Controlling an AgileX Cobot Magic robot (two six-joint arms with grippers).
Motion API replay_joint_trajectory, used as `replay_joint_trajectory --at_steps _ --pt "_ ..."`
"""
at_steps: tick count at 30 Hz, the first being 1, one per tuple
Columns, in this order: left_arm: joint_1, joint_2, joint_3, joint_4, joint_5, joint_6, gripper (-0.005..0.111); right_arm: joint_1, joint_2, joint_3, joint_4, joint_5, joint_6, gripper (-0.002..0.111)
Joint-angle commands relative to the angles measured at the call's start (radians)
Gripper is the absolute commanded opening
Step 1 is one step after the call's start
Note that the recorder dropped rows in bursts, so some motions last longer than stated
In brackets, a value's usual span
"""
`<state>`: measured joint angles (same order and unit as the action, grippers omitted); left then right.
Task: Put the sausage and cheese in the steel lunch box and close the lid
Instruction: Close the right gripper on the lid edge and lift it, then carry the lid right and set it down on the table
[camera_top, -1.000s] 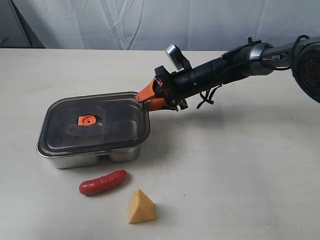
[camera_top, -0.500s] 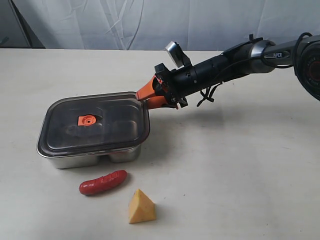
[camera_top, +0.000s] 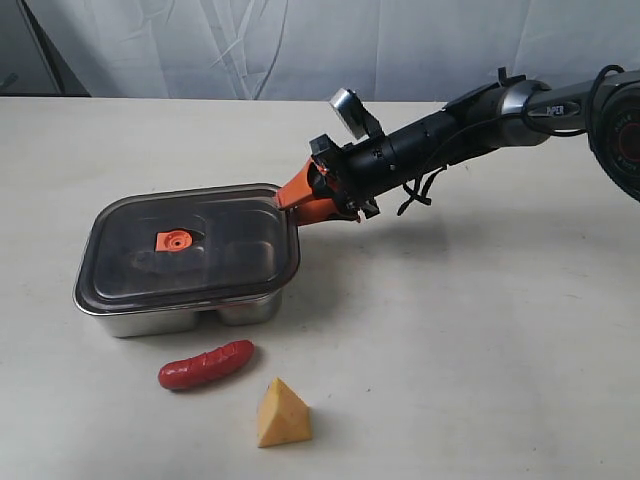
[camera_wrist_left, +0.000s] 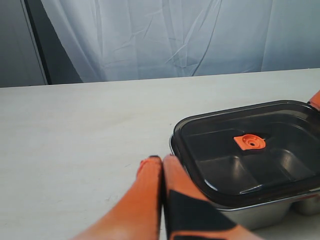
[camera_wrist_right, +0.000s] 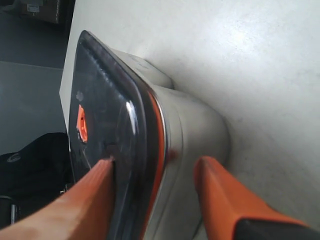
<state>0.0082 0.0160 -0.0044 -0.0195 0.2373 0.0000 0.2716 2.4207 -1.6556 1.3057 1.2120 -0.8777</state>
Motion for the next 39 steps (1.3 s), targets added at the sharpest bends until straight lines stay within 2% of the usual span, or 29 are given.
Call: replay_joint_trajectory --at_steps 1,9,14,39 --pt "0.0 -0.006 0.004 0.0 0.001 0.0 0.0 -0.002 -0.011 -0.007 -0.005 0.009 -0.005 0.046" --pt "0.0 -0.006 0.004 0.0 0.001 0.0 0.0 -0.002 -0.011 -0.007 -0.005 0.009 -0.005 0.014" --pt "0.0 -0.006 0.004 0.0 0.001 0.0 0.0 -0.002 -0.011 -0.007 -0.005 0.009 0.0 -0.001" --pt "0.0 -0.006 0.004 0.0 0.001 0.0 0.0 -0.002 -0.149 -0.007 0.073 0.009 0.02 -0.001"
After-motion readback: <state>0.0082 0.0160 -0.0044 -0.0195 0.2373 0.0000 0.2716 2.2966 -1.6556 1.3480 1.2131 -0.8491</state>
